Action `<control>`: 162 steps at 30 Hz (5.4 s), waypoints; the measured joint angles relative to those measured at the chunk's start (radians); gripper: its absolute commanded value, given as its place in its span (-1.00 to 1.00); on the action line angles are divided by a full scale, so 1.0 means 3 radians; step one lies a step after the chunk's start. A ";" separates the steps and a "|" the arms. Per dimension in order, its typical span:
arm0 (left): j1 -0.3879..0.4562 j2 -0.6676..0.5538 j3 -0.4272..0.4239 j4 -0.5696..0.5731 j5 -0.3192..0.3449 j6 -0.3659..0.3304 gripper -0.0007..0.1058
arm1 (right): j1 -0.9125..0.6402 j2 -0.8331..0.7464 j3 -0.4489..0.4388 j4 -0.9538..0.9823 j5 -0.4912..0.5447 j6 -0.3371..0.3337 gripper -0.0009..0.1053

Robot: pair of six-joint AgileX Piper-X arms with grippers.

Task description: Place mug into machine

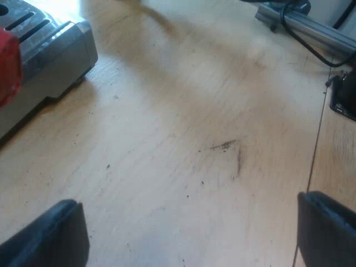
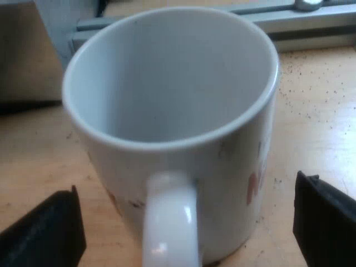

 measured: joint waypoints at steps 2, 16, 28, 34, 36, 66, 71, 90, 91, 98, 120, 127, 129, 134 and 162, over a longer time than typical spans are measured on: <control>0.0000 0.0000 0.0000 0.0000 0.0000 0.0000 0.49 | 0.0000 0.0018 -0.0043 -0.0004 0.0000 0.0001 0.48; 0.0000 0.0000 0.0000 0.0017 0.0000 0.0000 0.49 | 0.0000 0.0018 -0.0065 0.0029 -0.0011 0.0024 -0.98; 0.0000 0.0000 0.0000 0.0018 -0.0389 0.0000 0.49 | 0.0000 -0.0485 -0.0065 0.0642 -0.0123 -0.0006 -0.98; 0.0000 0.0000 0.0000 0.0018 -0.0902 0.0024 0.49 | 0.0000 -0.1169 -0.0046 0.1244 -0.0168 -0.0011 -0.98; 0.0000 0.0000 0.0000 0.0018 -0.1097 0.0100 0.49 | 0.0000 -0.1474 -0.0046 0.1556 -0.0243 -0.0011 -0.98; 0.0000 0.0000 0.0639 -0.1207 -0.1456 0.0351 0.49 | 0.0376 -0.3122 -0.0544 0.3677 -0.1337 -0.0117 -0.98; 0.0000 0.0000 0.0639 -0.1226 -0.1456 0.0351 0.49 | 0.1063 -0.3122 -0.0544 0.3685 -0.0968 -0.0229 -0.98; 0.0000 0.0000 0.0639 -0.1286 -0.1456 0.0321 0.49 | 0.2891 -0.2206 -0.0544 0.2641 0.0850 0.0216 -0.98; 0.0000 0.0000 0.0639 -0.1298 -0.1456 0.0321 0.49 | 0.2916 -0.2083 -0.0544 0.2488 0.0854 0.0242 -0.98; 0.0000 0.0000 0.0639 -0.1299 -0.1456 0.0317 0.49 | 0.2940 -0.1597 -0.0544 0.1880 0.0930 0.0325 -0.98; 0.0000 0.0000 0.0639 -0.1299 -0.1456 0.0317 0.49 | 0.2940 -0.0645 -0.0767 0.1067 0.0949 0.0349 -0.98; 0.0000 0.0000 0.0639 -0.1299 -0.1456 0.0317 0.49 | 0.2940 -0.0453 -0.0886 0.1031 0.0854 0.0349 -0.98; 0.0000 0.0000 0.0639 -0.1299 -0.1456 0.0317 0.49 | 0.2940 -0.0322 -0.0898 0.0893 0.0854 0.0349 -0.98; 0.0000 0.0000 0.0639 -0.1299 -0.1456 0.0317 0.49 | 0.2940 -0.0181 -0.0896 0.0791 0.0854 0.0349 -0.98; 0.0000 0.0000 0.0639 -0.1303 -0.1456 0.0299 0.49 | 0.2940 0.0547 -0.1399 0.0601 0.0854 0.0423 -0.90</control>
